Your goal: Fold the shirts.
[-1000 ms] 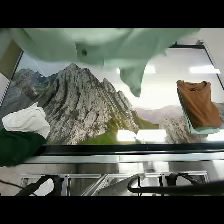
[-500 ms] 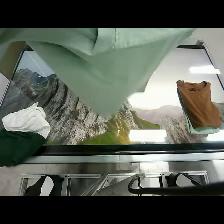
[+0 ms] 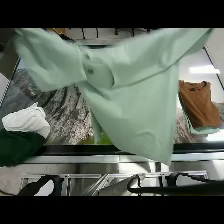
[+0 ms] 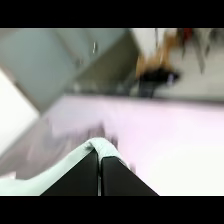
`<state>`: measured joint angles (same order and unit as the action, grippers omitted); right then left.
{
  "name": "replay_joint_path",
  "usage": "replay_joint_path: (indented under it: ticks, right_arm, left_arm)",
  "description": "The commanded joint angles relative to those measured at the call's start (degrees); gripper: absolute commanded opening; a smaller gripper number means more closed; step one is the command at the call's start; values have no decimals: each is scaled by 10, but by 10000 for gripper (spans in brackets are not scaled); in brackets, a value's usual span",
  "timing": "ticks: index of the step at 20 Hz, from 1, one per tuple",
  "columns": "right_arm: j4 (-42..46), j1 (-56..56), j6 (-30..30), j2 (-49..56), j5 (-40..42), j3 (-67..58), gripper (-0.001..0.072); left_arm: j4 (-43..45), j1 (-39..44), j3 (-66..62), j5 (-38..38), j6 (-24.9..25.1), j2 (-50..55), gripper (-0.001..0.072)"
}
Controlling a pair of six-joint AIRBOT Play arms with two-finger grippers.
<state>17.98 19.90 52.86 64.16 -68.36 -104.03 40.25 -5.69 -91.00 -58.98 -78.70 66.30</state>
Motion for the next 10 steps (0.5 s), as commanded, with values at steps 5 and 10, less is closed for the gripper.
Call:
replay_joint_path:
  ticks: [5,10]
  right_arm:
    - [127,-142,-23,250,89,124,13]
    - [137,-106,-23,248,62,118,371]
  left_arm:
    - [110,93,67,102,-12,296,397]
    - [107,40,-75,-51,-20,378,693]
